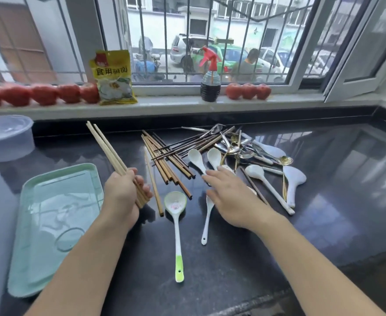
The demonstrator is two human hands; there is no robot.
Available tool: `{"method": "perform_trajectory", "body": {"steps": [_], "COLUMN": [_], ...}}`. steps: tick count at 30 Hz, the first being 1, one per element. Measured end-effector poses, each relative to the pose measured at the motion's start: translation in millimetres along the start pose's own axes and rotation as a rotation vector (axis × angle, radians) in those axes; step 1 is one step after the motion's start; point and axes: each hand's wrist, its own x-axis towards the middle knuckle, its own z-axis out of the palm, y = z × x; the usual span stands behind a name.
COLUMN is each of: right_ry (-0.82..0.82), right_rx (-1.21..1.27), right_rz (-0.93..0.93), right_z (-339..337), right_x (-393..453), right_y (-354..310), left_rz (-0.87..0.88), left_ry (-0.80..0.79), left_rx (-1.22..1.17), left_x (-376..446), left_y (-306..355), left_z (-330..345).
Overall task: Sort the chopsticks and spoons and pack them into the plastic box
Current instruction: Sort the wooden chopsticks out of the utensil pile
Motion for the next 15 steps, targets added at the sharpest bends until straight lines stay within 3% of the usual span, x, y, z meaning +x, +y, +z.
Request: {"method": "perform_trajectory", "body": {"steps": [5,10,15], "right_ry": [-0.103,-0.237,-0.066], "right_rx": [-0.019,0.018,0.115], "right_rz": [-0.065,-0.06,0.03], "right_z": [2,2,-4], "right_x": [59,58,70], "right_y": [-26,-24,-17], "left_rz": [-0.029,-0.069,-0.08], "left_ry": [0.074,0.072,0.042], "left_rx": [-0.014,-0.063,-0.123], "left_x": [1,5,11], "left_y": [0,4,5], "left_z": [0,-1,-3]}}
